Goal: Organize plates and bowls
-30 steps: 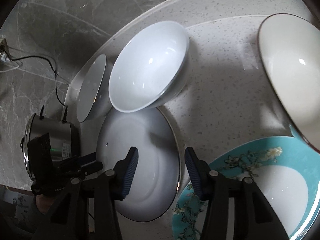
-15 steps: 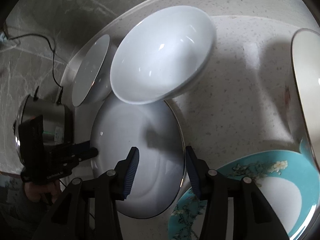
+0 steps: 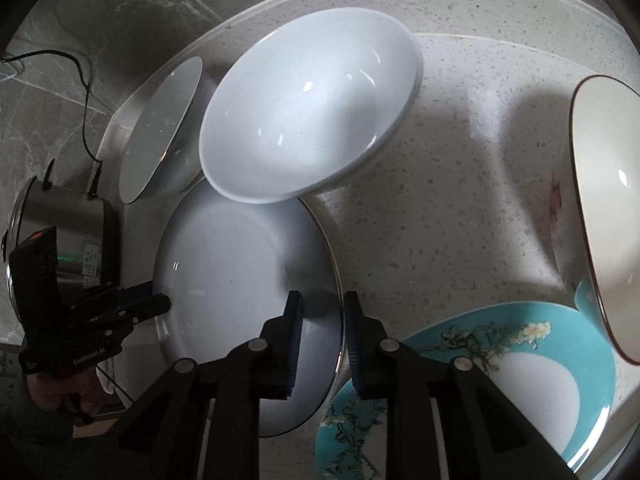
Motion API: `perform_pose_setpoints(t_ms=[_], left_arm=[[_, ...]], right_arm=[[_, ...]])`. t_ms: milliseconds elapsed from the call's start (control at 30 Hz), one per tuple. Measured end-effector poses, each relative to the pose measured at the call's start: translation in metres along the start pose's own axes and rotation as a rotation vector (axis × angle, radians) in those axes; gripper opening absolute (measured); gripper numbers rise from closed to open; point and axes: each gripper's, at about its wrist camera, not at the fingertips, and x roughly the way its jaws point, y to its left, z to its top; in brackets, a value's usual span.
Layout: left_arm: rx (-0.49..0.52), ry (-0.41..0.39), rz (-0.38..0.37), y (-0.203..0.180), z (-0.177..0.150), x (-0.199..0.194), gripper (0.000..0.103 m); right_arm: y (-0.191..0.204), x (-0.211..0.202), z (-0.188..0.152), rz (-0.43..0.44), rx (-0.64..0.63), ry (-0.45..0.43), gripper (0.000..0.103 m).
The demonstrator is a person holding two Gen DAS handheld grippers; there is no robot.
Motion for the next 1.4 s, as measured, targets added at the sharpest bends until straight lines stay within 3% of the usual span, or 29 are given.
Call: perform_pose_setpoints(t_ms=[267,933,1200,1400], left_arm=[[-0.015,0.007,0.033,-0.005,0.003,0.002,0.027],[0.003,-0.003,0.028,-0.014,0.001,-0.016,0.027],[0.034,-0.007,0.012,-0.026,-0.022,-0.036,0.026],[0.059,0.015,-0.006,-0.03,-0.057,-0.041,0.027]], right_arm=[[0.004,-0.001,-0.003,-0.037,0.055,-0.017,0.024],[0.018,-0.017,-0.016,-0.066,0.103,-0.051,0.024],[0.025,-0.041,-0.042,-0.074,0.124,-0.081,0.025],[0.032,-0.053,-0.077,-0.082,0.151,-0.102,0.025]])
